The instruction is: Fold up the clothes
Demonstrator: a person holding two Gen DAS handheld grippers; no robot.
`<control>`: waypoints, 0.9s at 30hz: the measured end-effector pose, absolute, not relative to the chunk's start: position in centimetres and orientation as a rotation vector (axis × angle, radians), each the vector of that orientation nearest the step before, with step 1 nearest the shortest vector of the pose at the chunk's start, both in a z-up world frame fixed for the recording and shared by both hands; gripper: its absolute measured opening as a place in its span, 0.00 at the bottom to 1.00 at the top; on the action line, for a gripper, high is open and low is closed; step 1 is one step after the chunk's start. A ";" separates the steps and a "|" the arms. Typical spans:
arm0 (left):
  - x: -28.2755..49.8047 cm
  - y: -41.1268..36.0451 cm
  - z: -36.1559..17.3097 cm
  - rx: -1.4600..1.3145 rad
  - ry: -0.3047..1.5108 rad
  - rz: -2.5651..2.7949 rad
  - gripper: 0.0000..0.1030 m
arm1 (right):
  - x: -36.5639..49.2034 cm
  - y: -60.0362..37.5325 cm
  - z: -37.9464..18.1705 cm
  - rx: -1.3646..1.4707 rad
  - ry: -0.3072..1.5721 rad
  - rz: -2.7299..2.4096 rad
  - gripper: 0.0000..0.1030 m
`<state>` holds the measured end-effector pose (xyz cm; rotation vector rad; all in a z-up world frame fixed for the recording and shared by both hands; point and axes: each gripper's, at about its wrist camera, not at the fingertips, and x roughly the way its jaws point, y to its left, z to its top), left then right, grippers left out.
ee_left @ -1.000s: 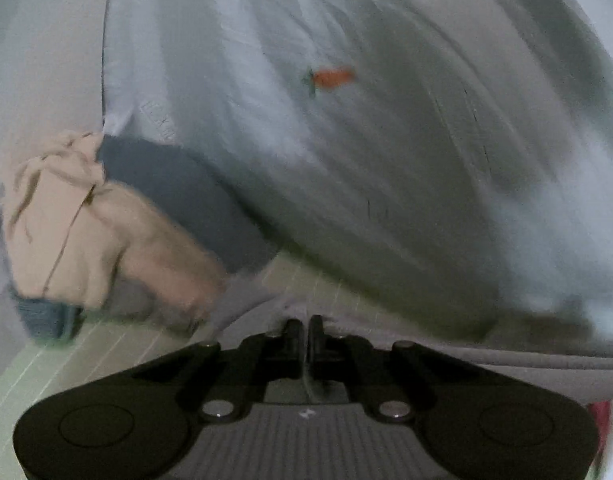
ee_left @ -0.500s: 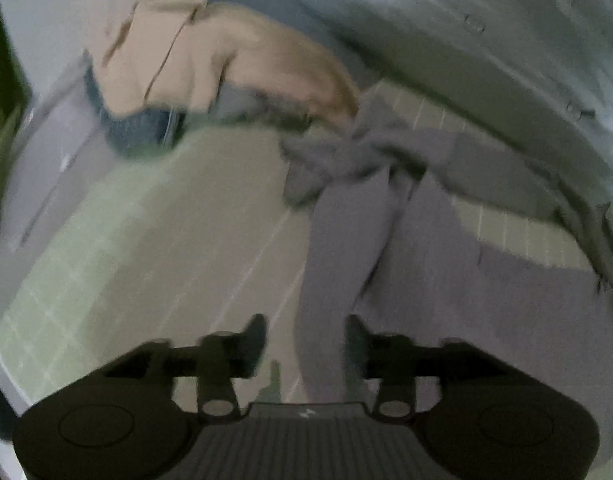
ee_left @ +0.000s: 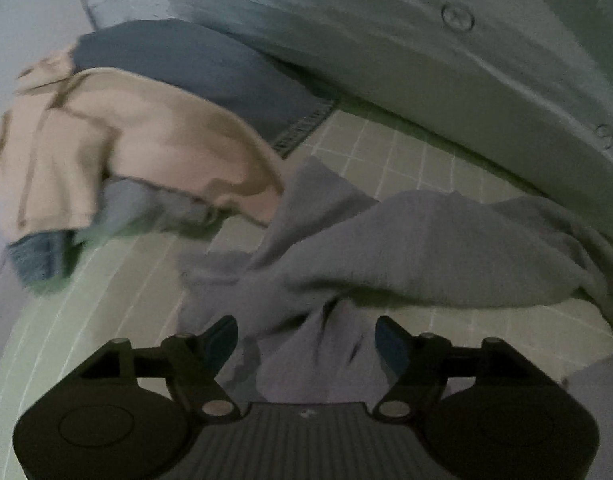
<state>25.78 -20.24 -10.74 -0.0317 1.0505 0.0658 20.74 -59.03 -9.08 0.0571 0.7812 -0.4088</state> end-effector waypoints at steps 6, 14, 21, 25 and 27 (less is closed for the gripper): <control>29.2 -20.8 -12.7 0.008 1.073 0.083 0.54 | 25.9 -59.0 -12.5 -0.094 0.888 -0.380 0.39; 26.7 -18.4 -9.0 -0.053 0.955 0.120 0.07 | 18.3 -62.2 -8.0 0.017 0.701 -0.580 0.04; 16.9 -14.5 -1.3 -0.084 0.750 0.207 0.07 | 1.9 -67.7 -2.8 0.158 0.508 -0.844 0.04; 10.8 -12.6 -3.7 -0.062 0.843 0.243 0.08 | -5.5 -70.3 -6.0 0.248 0.619 -0.926 0.05; 8.6 -11.7 -6.2 -0.113 0.951 0.253 0.12 | -7.7 -70.9 -8.1 0.348 0.689 -0.919 0.06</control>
